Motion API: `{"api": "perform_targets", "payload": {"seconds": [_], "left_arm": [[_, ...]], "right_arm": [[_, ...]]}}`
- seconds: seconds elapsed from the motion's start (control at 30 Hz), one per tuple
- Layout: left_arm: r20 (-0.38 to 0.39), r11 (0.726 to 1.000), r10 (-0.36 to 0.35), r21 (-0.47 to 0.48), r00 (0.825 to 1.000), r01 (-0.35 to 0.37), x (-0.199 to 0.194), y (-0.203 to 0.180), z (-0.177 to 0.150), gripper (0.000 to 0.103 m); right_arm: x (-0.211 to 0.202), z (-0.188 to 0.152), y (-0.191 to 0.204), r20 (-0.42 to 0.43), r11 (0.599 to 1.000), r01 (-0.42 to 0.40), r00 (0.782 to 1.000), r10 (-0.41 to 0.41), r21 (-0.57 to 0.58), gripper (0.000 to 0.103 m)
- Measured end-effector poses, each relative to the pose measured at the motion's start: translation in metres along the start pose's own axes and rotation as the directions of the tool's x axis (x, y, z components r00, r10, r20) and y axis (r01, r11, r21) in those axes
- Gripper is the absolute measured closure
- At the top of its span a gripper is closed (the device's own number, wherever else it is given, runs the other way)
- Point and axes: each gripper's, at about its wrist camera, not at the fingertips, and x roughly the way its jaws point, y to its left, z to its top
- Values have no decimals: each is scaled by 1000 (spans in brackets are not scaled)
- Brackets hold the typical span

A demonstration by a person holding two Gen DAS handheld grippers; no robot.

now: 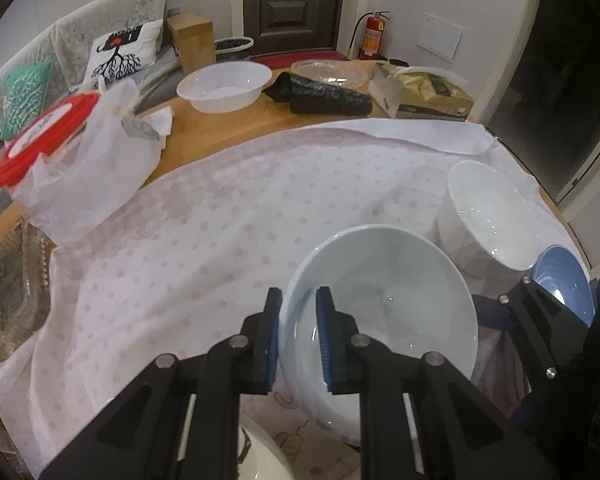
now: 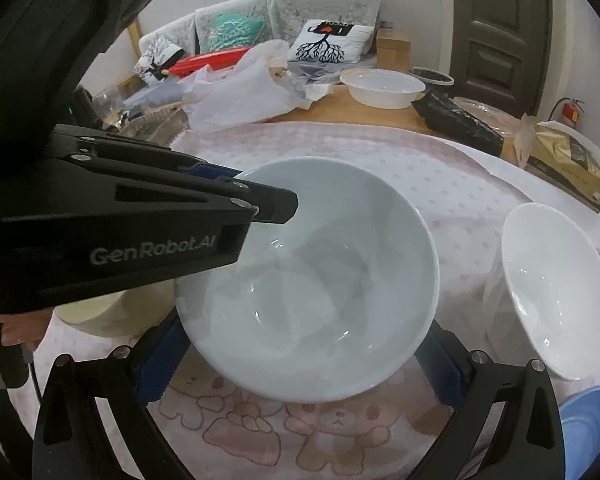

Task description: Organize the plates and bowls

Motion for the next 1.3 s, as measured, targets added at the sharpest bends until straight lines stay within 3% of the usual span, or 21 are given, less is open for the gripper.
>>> {"api": "perform_targets", "payload": {"seconds": [0.37,0.67,0.97,1.3], "left_arm": [[53,999,47,5,997,-47,-42,4,-2,89],[85,994,105,-48,991,-102,-86,39,-19,89],[65,986,135,-106,989,-127,-96,76,-40,89],[5,982,117,-150,993,-115,-82,102,-63,89]], "right_arm": [[-29,13,23,71,999,8,997,-4,-48,3],[-42,30,69,122,991,-29,991,46,-134,3],[-30,37,107,91,979,-70,992,89,-189,3],[-11,33,130,18,967,-91,995,98,-237,3]]}}
